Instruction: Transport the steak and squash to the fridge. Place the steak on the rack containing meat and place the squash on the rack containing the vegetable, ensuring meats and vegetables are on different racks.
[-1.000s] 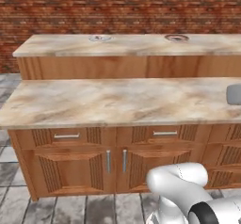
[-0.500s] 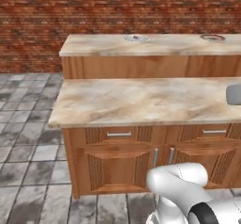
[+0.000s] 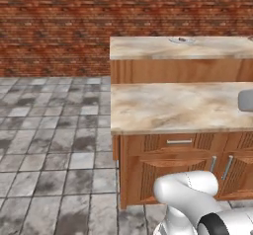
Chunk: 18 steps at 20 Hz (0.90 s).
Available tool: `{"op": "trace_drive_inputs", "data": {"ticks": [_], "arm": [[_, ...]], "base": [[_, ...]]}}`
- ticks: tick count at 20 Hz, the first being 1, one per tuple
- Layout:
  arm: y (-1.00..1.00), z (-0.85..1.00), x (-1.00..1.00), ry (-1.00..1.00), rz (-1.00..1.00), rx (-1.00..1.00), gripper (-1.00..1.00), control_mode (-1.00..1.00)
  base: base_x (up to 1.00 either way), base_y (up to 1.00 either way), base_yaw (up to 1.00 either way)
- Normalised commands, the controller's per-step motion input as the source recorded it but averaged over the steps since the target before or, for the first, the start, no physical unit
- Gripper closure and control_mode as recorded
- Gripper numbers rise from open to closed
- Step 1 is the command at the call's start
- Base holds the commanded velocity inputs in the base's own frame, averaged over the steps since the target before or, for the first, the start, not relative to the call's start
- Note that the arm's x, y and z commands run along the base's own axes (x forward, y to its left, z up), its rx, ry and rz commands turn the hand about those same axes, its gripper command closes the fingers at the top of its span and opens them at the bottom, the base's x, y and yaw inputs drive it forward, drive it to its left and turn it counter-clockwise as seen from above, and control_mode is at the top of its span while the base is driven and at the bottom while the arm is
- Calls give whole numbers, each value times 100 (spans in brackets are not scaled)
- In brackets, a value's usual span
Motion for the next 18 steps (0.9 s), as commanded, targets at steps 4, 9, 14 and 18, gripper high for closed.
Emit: {"op": "trace_drive_inputs", "data": {"ticks": [4,9,14,18], "arm": [[0,0,0,0,0,0,-100,100],[0,0,0,0,0,0,-100,100],[0,0,0,0,0,0,-100,100],[0,0,0,0,0,0,-100,100]], "base": [[93,100,-2],[100,100,-10],[100,100,-18],[96,100,-27]]}}
